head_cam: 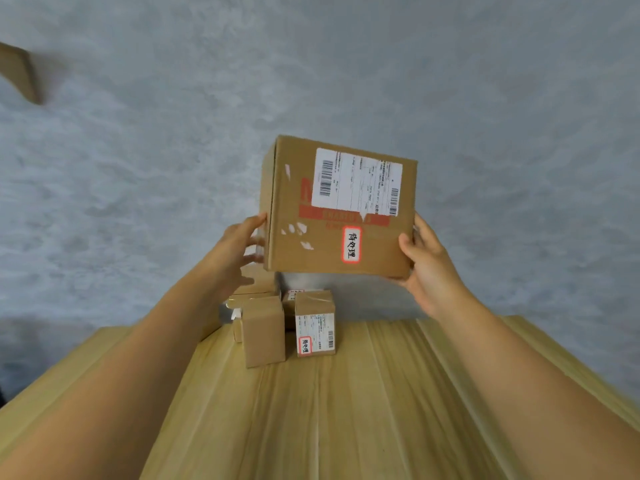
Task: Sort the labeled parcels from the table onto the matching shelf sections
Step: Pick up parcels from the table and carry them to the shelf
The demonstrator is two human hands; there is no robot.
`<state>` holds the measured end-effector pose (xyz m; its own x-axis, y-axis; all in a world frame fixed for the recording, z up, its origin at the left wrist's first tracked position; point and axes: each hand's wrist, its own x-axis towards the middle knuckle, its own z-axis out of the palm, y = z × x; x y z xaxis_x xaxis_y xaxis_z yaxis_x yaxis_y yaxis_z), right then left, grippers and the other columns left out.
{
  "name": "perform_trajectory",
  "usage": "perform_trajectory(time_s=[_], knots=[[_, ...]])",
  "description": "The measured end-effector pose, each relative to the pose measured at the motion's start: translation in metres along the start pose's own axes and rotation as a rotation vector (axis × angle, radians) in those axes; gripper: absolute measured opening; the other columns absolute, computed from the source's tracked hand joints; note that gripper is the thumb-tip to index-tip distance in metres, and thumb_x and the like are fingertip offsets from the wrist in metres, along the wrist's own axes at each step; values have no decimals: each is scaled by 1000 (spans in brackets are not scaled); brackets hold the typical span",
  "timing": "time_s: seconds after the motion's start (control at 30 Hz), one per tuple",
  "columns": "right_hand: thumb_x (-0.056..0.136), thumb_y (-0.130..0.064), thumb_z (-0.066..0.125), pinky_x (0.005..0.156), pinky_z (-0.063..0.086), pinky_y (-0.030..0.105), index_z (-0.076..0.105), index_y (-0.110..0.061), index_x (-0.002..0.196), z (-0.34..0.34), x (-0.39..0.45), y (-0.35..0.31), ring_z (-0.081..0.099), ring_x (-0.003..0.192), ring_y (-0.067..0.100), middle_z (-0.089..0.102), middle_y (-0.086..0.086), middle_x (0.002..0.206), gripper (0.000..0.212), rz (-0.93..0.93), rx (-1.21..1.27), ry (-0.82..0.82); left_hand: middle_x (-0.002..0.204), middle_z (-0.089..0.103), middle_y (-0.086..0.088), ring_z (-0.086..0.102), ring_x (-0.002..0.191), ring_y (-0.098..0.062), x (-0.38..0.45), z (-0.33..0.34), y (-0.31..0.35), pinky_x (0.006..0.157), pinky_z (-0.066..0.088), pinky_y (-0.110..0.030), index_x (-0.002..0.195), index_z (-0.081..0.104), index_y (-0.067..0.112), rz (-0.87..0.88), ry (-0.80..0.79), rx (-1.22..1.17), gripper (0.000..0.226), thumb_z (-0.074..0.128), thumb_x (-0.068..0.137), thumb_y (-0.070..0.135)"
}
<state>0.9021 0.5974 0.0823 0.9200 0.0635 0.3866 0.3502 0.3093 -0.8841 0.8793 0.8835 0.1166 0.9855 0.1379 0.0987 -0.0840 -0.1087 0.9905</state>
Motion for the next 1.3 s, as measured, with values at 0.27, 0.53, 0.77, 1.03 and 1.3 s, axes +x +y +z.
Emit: perform_trajectory(time_s=[0.27, 0.53, 0.77, 1.03, 1.3], knots=[[88, -19, 74, 85, 57, 26, 52, -5, 136, 0, 0, -17, 72, 102, 14, 71, 7, 119, 55, -37, 146, 313, 128, 67, -2, 67, 112, -24, -13, 29, -17, 79, 60, -49, 122, 65, 43, 19, -284, -205, 103, 46, 39, 101], [96, -23, 64, 88, 56, 60, 50, -12, 133, 8, -13, -8, 70, 101, 32, 71, 12, 110, 41, 173, 262, 329, 143, 48, 11, 57, 121, -9, 0, 18, -13, 102, 48, -48, 138, 40, 52, 314, -93, -221, 88, 74, 61, 75], [93, -29, 69, 82, 58, 46, 46, -22, 135, 33, -20, -2, 69, 77, 17, 73, 3, 108, 49, 60, 109, 436, 117, 64, 4, 59, 115, -25, 5, -10, -32, 91, 55, -52, 104, 72, 46, 40, -265, -157, 75, 57, 49, 96], [96, -35, 62, 66, 54, 27, 52, -18, 134, 73, -21, 3, 72, 80, 9, 74, -1, 102, 42, 26, -103, 455, 72, 65, 5, 63, 60, -9, 25, -34, -68, 74, 47, -37, 119, 63, 29, -114, -569, -200, 58, 49, 84, 73], [94, -49, 60, 67, 55, 34, 36, -21, 132, 95, -49, 20, 69, 83, 15, 66, 1, 113, 53, 149, -324, 590, 113, 74, 7, 73, 87, -5, 22, -29, -101, 54, 56, -17, 109, 75, 41, -144, -705, -263, 43, 62, 78, 69]])
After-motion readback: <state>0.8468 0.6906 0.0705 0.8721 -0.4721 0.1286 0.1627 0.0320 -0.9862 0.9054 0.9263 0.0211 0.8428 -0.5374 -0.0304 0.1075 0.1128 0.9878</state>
